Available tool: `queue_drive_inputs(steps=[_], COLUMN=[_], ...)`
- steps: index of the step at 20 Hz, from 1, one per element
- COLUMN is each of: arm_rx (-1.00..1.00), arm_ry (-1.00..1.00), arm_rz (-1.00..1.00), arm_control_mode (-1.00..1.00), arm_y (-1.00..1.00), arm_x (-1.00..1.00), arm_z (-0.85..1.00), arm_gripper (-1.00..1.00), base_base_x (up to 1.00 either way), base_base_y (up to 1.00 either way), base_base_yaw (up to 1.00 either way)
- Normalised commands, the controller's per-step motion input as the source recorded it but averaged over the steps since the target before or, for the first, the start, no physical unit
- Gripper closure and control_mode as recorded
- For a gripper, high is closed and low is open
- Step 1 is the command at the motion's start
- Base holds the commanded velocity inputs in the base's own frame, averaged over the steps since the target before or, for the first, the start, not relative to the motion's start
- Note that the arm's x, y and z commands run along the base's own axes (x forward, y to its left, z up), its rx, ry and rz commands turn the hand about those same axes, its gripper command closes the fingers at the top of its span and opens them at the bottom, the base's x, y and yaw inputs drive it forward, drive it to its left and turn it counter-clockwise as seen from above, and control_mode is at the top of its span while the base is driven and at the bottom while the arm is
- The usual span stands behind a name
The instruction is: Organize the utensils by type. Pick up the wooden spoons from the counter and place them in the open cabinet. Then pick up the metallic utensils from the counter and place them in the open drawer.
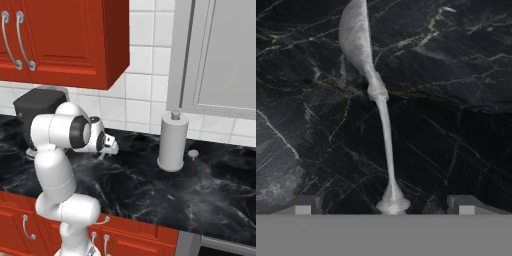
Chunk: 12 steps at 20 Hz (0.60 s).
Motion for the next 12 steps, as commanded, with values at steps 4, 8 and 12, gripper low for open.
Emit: queue_drive_inputs(steps=[4, 8, 12], arm_rx=[0.04, 0.03, 0.01], arm_ry=[0.00, 0.00, 0.00], arm_rz=[-0.08, -0.09, -0.09], arm_control_mode=[-1.00, -1.00, -1.00], arm_y=[0.00, 0.00, 0.00], arm_x=[-0.40, -0.13, -0.03], arm_z=[-0.16, -0.20, -0.25], arm_gripper=[-1.00, -1.00, -1.00], base_base_x=[0.00, 0.00, 0.00], base_base_y=[0.00, 0.00, 0.00], base_base_yaw=[0.00, 0.00, 0.00])
